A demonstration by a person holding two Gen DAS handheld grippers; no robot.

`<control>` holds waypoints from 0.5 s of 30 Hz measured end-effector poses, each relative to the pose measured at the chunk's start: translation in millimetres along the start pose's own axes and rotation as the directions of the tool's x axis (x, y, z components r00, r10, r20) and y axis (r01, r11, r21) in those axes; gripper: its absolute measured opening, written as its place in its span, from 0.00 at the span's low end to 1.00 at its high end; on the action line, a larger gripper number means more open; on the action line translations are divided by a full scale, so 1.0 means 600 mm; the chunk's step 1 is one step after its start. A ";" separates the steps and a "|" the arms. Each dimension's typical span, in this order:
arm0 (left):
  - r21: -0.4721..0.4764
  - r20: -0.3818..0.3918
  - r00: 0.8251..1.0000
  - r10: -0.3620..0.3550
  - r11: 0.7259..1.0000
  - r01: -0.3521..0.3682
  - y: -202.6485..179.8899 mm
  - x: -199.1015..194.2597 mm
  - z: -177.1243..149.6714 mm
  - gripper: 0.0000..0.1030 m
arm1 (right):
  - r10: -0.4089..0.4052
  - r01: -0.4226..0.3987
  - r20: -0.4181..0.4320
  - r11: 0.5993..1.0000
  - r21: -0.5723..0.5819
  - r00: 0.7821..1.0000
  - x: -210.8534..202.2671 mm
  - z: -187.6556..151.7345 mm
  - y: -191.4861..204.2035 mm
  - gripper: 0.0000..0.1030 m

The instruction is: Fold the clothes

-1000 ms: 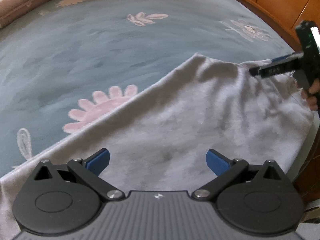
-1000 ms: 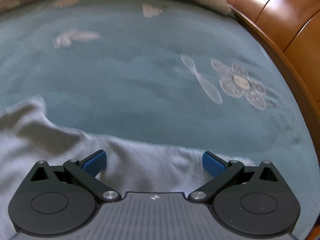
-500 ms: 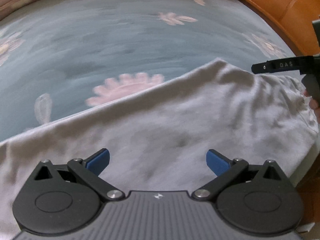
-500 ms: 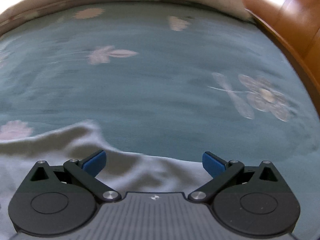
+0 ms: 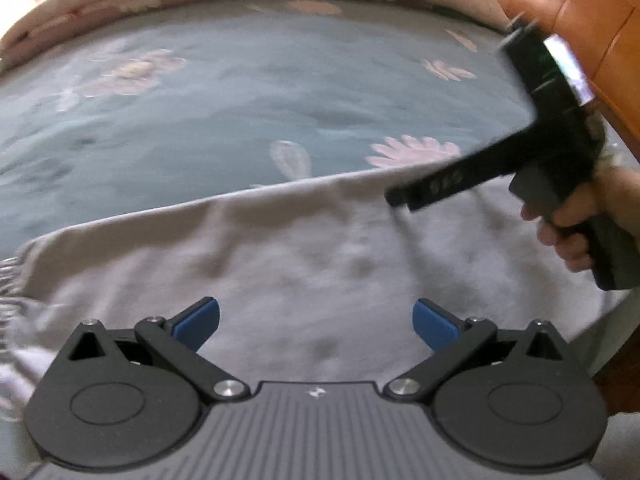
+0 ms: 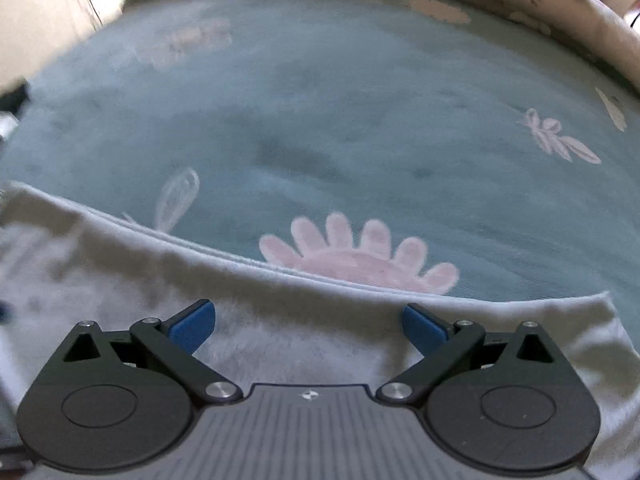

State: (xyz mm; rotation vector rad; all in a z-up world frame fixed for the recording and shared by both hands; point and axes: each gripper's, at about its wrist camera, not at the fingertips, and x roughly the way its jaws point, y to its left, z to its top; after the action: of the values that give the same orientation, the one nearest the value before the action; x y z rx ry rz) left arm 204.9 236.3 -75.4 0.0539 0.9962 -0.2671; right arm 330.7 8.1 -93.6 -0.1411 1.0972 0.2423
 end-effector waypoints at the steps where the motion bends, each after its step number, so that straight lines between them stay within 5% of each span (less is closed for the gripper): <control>1: -0.011 0.008 1.000 -0.001 1.000 0.001 0.017 -0.008 -0.005 0.99 | -0.028 0.028 -0.010 1.000 0.006 1.000 0.005 0.005 0.008 1.00; 6: -0.076 0.073 0.997 0.015 0.997 -0.010 0.104 -0.047 -0.019 0.99 | -0.125 0.125 -0.011 0.992 0.035 0.992 -0.018 0.032 0.041 1.00; 15: -0.242 0.151 0.985 -0.088 0.962 0.123 0.201 -0.071 -0.060 0.99 | -0.164 0.165 -0.031 0.986 0.004 0.986 -0.076 0.006 0.147 1.00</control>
State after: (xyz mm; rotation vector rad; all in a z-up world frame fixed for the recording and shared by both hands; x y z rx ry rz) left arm 183.2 367.2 -68.5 -0.2462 0.8880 -0.2377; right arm 291.0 88.1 -50.6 -0.2289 1.1104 0.0886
